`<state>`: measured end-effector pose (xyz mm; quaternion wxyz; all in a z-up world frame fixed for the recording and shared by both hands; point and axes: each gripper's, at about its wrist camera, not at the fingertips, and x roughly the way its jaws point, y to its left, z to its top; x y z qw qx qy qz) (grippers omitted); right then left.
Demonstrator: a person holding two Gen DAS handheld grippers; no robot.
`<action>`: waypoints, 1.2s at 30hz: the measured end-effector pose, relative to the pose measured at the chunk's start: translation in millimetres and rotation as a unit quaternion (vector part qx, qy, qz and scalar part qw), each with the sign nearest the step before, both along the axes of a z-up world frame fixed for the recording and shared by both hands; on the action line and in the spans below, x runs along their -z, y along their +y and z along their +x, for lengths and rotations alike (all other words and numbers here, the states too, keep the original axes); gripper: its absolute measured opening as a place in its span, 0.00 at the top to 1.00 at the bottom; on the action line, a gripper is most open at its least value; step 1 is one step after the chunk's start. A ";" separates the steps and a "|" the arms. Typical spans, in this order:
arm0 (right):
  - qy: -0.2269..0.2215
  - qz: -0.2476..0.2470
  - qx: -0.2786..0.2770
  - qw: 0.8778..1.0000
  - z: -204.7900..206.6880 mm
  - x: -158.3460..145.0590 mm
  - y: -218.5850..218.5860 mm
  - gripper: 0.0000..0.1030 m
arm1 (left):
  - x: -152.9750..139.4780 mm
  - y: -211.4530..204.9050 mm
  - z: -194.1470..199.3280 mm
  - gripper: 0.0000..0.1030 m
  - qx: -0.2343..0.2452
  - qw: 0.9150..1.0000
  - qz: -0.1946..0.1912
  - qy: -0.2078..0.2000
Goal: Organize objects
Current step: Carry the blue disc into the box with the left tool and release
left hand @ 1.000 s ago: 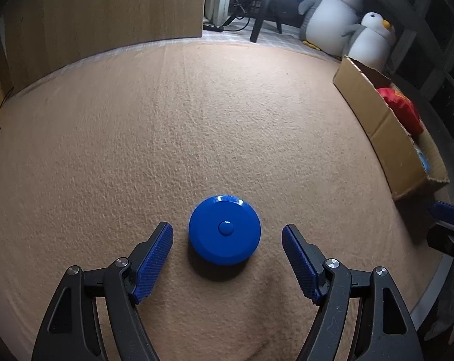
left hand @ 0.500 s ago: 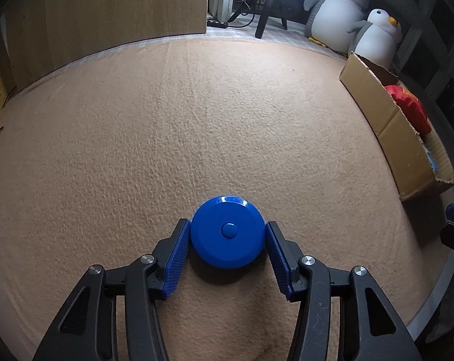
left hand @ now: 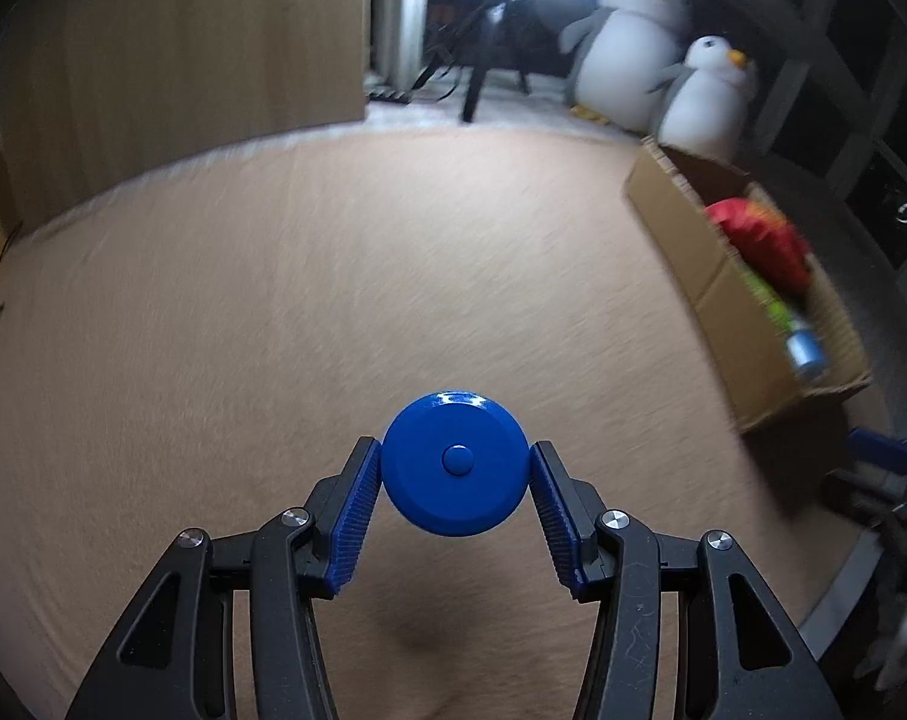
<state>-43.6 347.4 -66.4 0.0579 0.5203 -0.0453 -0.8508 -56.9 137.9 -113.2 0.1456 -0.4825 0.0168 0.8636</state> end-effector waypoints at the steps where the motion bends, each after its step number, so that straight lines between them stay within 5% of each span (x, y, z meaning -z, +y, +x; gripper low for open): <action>1: 0.000 0.000 0.002 1.000 0.9 0.1 1.2 0.33 | -5.3 6.1 -0.5 0.47 0.005 1.000 0.004 0.004; 19: 0.005 -0.005 0.063 0.998 18.2 -5.9 58.5 0.33 | -59.9 133.5 -20.0 0.47 0.119 0.991 0.047 0.040; 36: -0.003 -0.010 0.131 0.991 47.3 0.7 117.0 0.33 | -40.4 251.7 -41.7 0.47 0.188 0.980 0.060 0.010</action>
